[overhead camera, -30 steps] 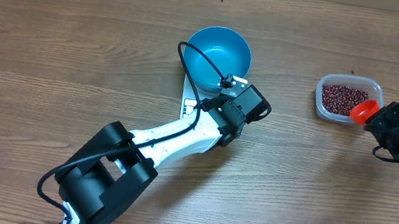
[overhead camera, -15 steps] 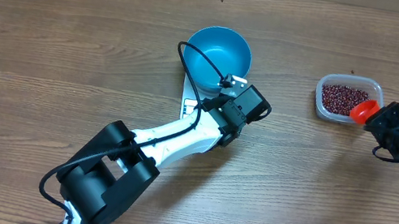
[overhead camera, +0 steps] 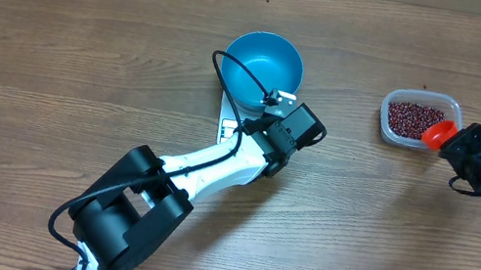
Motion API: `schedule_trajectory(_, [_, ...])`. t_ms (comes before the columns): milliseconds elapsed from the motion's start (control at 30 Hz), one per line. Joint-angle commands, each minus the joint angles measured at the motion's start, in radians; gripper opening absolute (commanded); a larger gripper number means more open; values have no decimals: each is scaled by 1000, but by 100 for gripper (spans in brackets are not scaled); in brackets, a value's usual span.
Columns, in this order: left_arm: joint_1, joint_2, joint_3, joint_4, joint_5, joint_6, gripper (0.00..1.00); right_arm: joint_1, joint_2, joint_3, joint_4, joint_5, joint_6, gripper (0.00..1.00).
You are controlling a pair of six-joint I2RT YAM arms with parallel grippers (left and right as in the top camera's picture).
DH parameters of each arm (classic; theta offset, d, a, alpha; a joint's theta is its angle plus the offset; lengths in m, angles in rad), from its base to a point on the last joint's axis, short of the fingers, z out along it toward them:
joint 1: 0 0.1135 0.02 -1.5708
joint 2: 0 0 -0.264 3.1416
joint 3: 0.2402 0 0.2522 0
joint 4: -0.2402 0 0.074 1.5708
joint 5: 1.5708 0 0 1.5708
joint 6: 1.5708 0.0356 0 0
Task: Scoop item into bowl and weigh 150g on scale
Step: 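Press the red power button on the scale with the left gripper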
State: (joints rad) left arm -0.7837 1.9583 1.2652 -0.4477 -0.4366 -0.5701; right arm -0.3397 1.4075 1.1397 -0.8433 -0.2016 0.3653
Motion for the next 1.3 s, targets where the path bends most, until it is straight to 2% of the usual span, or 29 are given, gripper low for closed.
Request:
schedule_trajectory(0, [7,16,-10,3,-27,-29,4,-1,7,23,-13,21,-7,4])
schedule_trajectory(1267, [13,17,-20,11,-45,-59,4,-1,7,23,-19,21,-8,4])
